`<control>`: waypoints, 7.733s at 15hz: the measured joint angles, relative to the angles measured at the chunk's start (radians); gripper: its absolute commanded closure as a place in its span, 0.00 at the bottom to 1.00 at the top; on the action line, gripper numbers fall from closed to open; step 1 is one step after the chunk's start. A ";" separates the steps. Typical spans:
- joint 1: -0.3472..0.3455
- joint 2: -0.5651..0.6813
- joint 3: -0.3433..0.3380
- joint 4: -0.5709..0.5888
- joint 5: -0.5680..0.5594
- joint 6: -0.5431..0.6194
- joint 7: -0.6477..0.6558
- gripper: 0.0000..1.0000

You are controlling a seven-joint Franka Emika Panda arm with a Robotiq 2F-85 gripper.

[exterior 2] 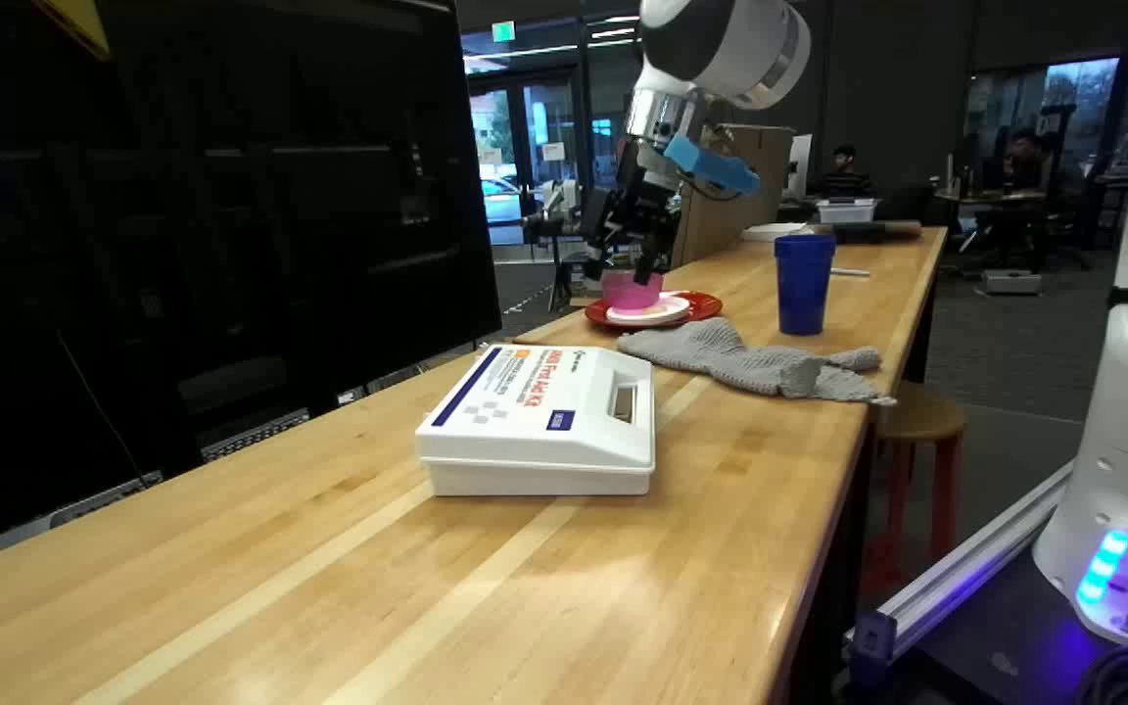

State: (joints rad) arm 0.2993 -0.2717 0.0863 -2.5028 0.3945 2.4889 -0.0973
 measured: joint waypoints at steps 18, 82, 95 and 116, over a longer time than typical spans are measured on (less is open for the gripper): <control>-0.128 0.151 0.029 0.045 -0.145 0.277 0.270 0.00; -0.202 0.565 -0.068 0.464 -0.764 0.135 -0.088 0.56; -0.209 0.563 -0.066 0.474 -0.739 0.122 -0.087 0.99; -0.142 0.360 0.053 0.445 -0.621 -0.399 0.075 0.99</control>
State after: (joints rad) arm 0.1568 0.0886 0.1390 -2.0576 -0.2264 2.0900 -0.0224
